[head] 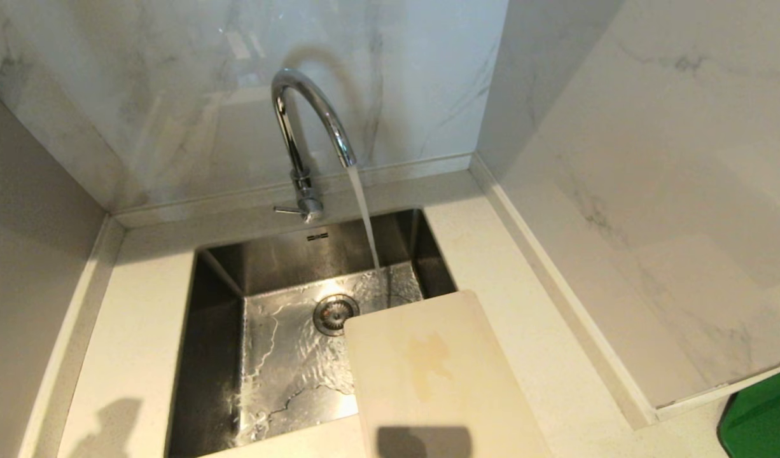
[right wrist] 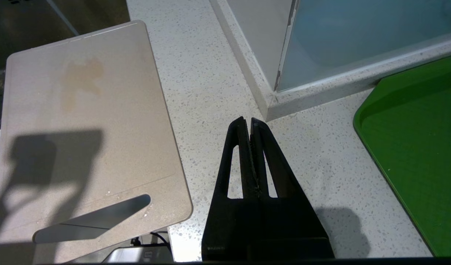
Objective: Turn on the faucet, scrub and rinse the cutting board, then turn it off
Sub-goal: Pick up the cutting board
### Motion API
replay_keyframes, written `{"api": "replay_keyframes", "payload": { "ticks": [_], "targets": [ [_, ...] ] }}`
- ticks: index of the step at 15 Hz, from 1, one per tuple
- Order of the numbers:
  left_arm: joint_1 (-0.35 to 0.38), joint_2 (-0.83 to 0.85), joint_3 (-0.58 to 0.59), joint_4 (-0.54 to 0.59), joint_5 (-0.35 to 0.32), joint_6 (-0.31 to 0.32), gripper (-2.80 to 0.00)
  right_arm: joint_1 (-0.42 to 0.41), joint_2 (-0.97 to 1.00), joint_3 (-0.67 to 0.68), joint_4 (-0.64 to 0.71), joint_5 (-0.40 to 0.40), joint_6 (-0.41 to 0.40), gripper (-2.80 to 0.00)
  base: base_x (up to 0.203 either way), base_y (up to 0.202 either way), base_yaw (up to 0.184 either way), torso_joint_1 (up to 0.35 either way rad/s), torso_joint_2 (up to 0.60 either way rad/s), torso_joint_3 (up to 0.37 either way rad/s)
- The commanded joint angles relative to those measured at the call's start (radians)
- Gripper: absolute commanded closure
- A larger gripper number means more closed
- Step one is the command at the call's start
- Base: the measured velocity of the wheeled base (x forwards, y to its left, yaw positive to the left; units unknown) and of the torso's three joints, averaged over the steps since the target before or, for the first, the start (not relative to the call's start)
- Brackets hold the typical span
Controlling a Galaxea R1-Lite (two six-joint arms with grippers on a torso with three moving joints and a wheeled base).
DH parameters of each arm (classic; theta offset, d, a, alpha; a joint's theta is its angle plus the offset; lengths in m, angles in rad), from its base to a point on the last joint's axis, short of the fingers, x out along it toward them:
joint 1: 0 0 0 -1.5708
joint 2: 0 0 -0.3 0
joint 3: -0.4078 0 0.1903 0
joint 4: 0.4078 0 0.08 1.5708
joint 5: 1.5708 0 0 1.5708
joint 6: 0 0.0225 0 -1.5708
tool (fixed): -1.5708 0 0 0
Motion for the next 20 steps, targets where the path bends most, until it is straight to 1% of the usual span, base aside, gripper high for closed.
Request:
{"api": "replay_keyframes", "payload": {
  "ticks": [1, 10, 12, 14, 16, 17, 18, 20],
  "targets": [
    [0.001, -0.097, 0.029, 0.003, 0.0, -0.001, 0.0, 0.0, 0.0, 0.0, 0.0, -0.001, 0.0, 0.0, 0.0, 0.0, 0.0, 0.0, 0.0, 0.0],
    [0.001, -0.324, 0.254, -0.017, -0.001, 0.003, 0.0, 0.0, 0.0, 0.001, 0.0, -0.001, 0.0, 0.0, 0.0, 0.0, 0.0, 0.0, 0.0, 0.0],
    [-0.001, -0.337, 0.305, -0.05, 0.006, -0.004, 0.0, -0.001, 0.0, 0.0, 0.0, -0.001, 0.0, 0.0, 0.0, 0.0, 0.0, 0.0, 0.0, 0.0],
    [-0.003, -0.35, 0.378, -0.166, 0.008, -0.008, 0.0, -0.001, 0.0, 0.002, -0.001, -0.001, 0.0, 0.0, 0.0, 0.0, 0.0, 0.0, 0.0, 0.0],
    [-0.011, -0.374, 0.484, -0.315, 0.005, -0.001, 0.0, 0.0, 0.0, 0.001, -0.001, -0.001, 0.0, 0.0, 0.0, 0.0, 0.0, 0.0, 0.0, 0.0],
    [-0.015, -0.393, 0.54, -0.369, 0.004, 0.01, 0.0, 0.001, 0.0, 0.001, 0.0, -0.001, 0.0, 0.0, 0.0, 0.0, 0.0, 0.0, 0.0, 0.0],
    [-0.021, -0.419, 0.594, -0.415, 0.003, 0.024, 0.0, 0.001, 0.0, 0.001, 0.0, -0.001, 0.0, 0.0, 0.0, 0.0, 0.0, 0.0, 0.0, 0.0],
    [-0.028, -0.464, 0.661, -0.451, 0.001, 0.035, 0.0, 0.0, 0.0, 0.0, -0.001, -0.001, 0.0, 0.0, 0.0, 0.0, 0.0, 0.0, 0.0, 0.0]
  ]
}}
